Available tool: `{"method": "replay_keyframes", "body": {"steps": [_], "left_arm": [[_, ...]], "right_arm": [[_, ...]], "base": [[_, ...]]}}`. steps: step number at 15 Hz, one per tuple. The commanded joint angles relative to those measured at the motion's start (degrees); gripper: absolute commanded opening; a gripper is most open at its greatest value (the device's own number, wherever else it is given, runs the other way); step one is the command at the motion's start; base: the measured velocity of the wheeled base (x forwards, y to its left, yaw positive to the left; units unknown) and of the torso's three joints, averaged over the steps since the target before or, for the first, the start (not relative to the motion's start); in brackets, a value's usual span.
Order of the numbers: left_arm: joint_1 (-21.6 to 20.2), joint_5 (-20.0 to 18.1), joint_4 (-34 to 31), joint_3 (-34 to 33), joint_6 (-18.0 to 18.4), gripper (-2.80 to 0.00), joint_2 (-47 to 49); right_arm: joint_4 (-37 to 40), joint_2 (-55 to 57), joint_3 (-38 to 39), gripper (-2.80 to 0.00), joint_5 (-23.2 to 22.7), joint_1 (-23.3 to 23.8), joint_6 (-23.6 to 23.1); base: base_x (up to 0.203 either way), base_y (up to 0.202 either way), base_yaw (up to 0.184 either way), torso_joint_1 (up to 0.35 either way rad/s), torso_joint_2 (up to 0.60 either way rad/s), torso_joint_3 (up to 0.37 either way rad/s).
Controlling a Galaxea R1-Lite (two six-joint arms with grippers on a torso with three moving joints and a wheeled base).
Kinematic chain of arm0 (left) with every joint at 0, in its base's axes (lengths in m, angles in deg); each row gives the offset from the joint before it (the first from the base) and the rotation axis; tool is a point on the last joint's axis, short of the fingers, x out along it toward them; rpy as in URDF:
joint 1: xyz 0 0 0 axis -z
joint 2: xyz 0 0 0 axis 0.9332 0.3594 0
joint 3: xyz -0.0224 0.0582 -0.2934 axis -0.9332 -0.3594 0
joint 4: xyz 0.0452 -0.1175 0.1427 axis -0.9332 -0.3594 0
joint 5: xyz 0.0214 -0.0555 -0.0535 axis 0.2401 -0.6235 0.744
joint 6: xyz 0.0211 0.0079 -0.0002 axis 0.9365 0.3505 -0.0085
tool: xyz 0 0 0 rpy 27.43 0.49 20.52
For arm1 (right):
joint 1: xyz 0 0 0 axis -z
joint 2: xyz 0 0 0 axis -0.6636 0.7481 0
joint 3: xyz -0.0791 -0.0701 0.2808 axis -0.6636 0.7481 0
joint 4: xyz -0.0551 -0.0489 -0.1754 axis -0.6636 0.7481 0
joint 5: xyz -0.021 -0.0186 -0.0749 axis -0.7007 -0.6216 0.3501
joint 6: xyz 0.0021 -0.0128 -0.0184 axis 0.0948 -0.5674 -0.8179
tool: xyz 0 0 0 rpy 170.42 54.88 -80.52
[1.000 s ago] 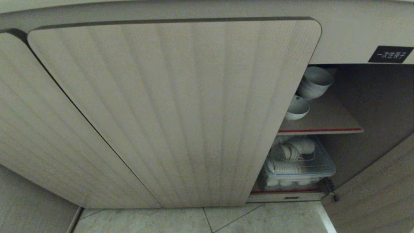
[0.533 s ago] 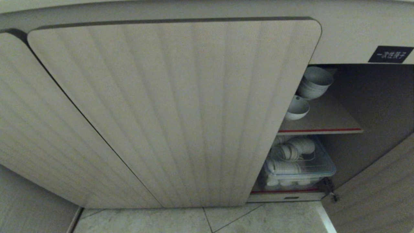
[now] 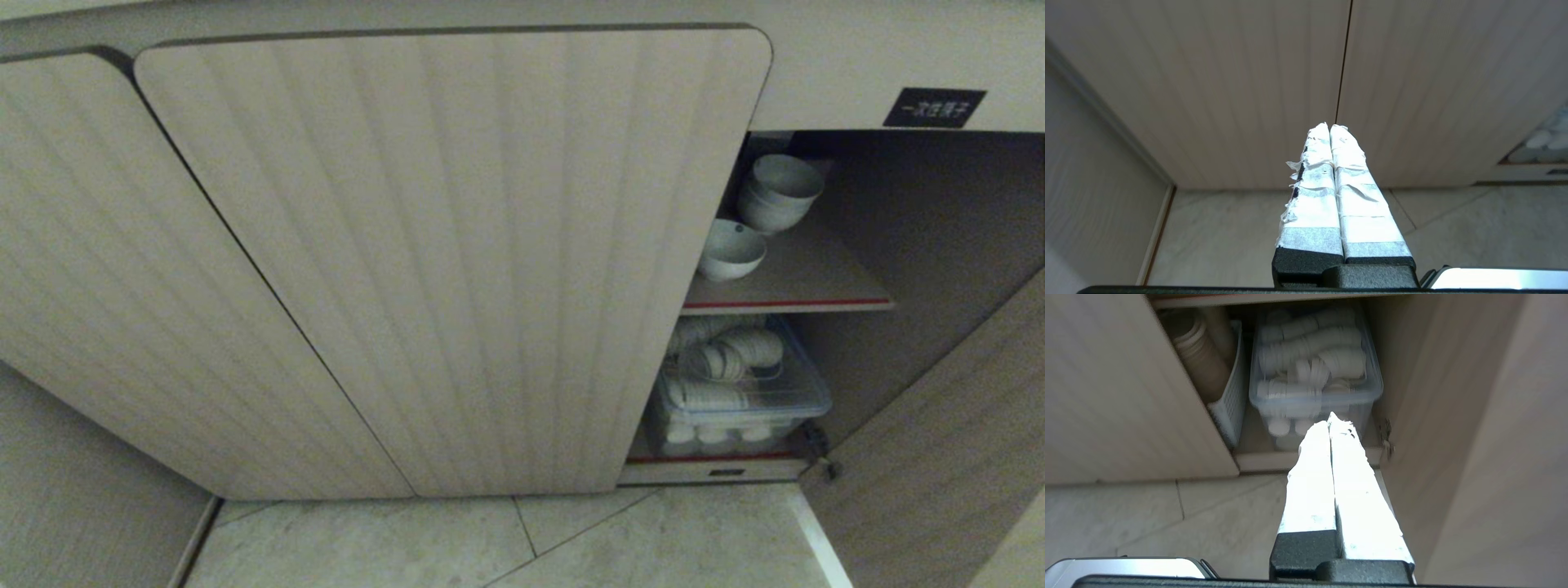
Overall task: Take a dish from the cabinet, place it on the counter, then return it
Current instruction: Close the cabinet door
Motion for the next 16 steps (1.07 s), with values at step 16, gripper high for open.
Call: {"method": "replay_keyframes", "body": {"steps": [16], "left_arm": [[0.0, 0.0, 0.0, 0.0, 0.0, -2.8, 0.0]], "right_arm": [[0.0, 0.1, 0.0, -2.8, 0.0, 0.0, 0.0]], "base": [[-0.194, 0.0, 0.0, 0.002, 0.0, 0.003]]}}
